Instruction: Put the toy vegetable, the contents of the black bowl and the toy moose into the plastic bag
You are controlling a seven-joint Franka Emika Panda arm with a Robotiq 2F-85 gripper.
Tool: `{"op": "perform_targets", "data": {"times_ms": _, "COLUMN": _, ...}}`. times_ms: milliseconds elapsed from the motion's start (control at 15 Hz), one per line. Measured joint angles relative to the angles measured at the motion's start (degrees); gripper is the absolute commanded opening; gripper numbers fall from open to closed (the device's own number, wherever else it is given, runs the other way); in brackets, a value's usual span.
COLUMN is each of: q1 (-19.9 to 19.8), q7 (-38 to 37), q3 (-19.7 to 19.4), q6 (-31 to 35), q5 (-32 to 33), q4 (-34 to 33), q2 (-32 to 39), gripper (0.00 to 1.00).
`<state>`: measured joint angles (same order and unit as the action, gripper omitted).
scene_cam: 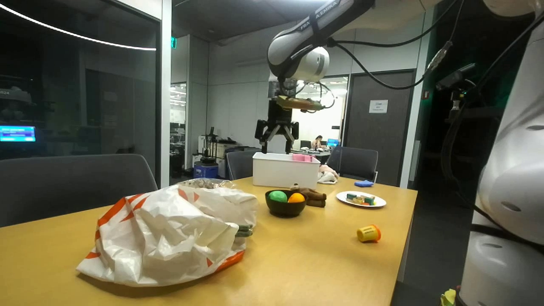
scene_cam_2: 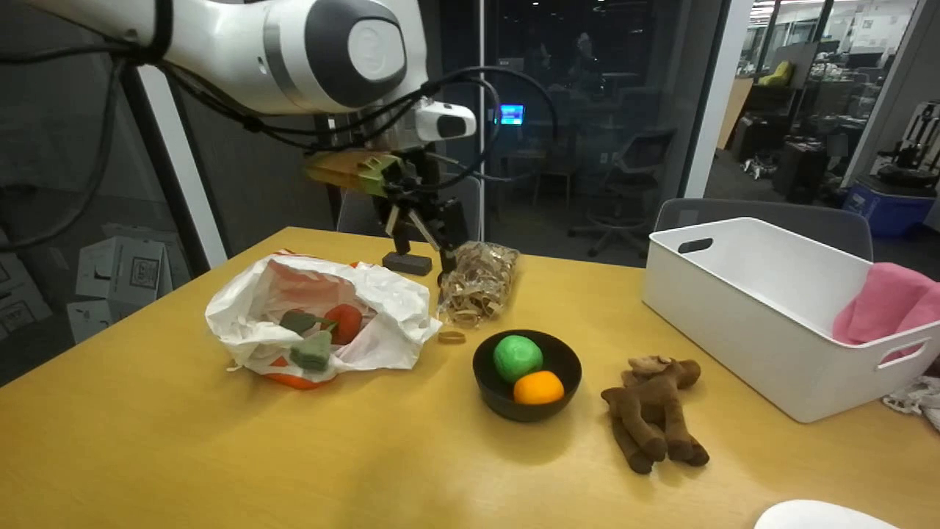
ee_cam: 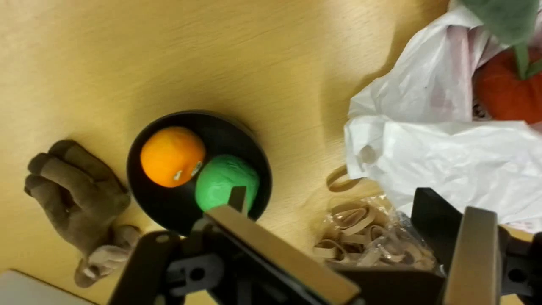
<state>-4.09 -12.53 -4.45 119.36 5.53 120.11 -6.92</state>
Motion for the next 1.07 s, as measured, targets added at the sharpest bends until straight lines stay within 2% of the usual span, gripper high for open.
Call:
{"op": "perform_targets", "data": {"times_ms": 400, "q1": -4.9, "q7": -4.6, "q3": -4.4, "q6": 9.0, "q5": -5.4, "q4": 1.0, "q2": 4.3, "gripper": 1.00}}
{"op": "perform_targets", "data": {"times_ms": 733, "q1": -5.7, "q7": -7.4, "q3": -5.1, "q6": 19.5, "q5": -6.5, "q4": 1.9, "q2": 10.5, "gripper": 1.00}}
{"op": "perform_targets", "data": {"times_ms": 1067, "q1": -5.7, "q7": -9.6, "q3": -5.9, "q6": 24.4, "q5": -6.5, "q4": 1.4, "q2": 16.5, "gripper": 1.00}}
